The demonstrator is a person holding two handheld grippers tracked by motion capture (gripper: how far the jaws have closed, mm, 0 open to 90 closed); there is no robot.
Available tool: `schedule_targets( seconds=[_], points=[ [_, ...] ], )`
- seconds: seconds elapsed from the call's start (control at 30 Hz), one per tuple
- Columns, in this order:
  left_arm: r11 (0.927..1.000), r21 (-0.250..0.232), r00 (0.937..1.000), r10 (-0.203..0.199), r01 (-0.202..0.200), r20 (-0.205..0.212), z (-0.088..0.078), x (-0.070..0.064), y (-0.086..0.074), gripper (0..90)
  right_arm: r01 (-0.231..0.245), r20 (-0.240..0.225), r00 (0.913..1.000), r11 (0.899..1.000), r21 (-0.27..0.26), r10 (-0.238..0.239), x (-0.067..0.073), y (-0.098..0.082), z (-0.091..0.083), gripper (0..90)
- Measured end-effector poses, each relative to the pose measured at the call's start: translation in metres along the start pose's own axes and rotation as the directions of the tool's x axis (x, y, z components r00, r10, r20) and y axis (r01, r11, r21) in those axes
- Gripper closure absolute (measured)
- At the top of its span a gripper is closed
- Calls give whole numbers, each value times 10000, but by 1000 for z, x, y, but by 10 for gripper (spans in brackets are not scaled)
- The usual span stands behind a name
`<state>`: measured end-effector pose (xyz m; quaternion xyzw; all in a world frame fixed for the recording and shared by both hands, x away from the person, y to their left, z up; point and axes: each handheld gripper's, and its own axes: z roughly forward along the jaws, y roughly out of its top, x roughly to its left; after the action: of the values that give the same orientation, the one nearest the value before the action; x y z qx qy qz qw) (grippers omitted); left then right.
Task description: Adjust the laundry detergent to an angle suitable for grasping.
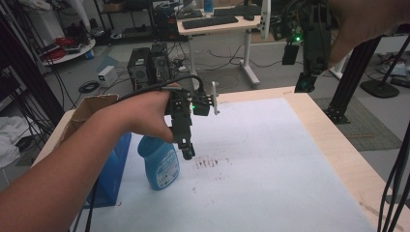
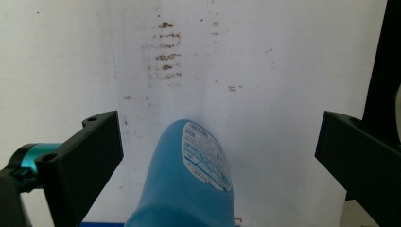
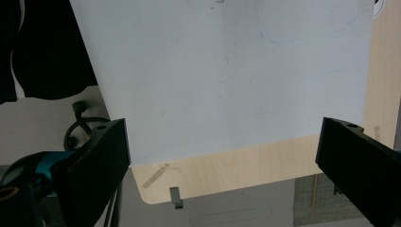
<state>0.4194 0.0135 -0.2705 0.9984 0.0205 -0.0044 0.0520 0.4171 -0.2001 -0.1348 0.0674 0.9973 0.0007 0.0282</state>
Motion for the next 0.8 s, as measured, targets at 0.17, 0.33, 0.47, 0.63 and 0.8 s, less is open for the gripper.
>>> schedule_targets(
  seconds=[0.17, 0.33, 0.47, 0.63, 0.8],
  points=[
    [10000, 31, 10000, -5, 5, 20, 0, 0, 0, 17, 55, -13, 10000, 10000, -51, -55, -1, -1, 0, 28],
    [9999, 87, 10000, -77, 77, -6, 0, -3, 0, 17, 101, 14, 9999, 9998, -149, -101, 0, -2, -1, 28],
    [9999, 44, 9999, -99, 100, -78, -2, -4, 0, 17, 153, 46, 9999, 9999, 15, -153, 2, -1, 1, 28],
    [9998, 220, 10000, -34, 35, -68, -2, -7, 1, 17, 232, 132, 9996, 9997, -127, -230, 6, 2, -1, 28],
    [9999, 112, 9999, -67, 69, -120, -3, -8, 2, 16, 206, 234, 9995, 9995, -225, -201, 7, -3, -4, 28]
  ],
)
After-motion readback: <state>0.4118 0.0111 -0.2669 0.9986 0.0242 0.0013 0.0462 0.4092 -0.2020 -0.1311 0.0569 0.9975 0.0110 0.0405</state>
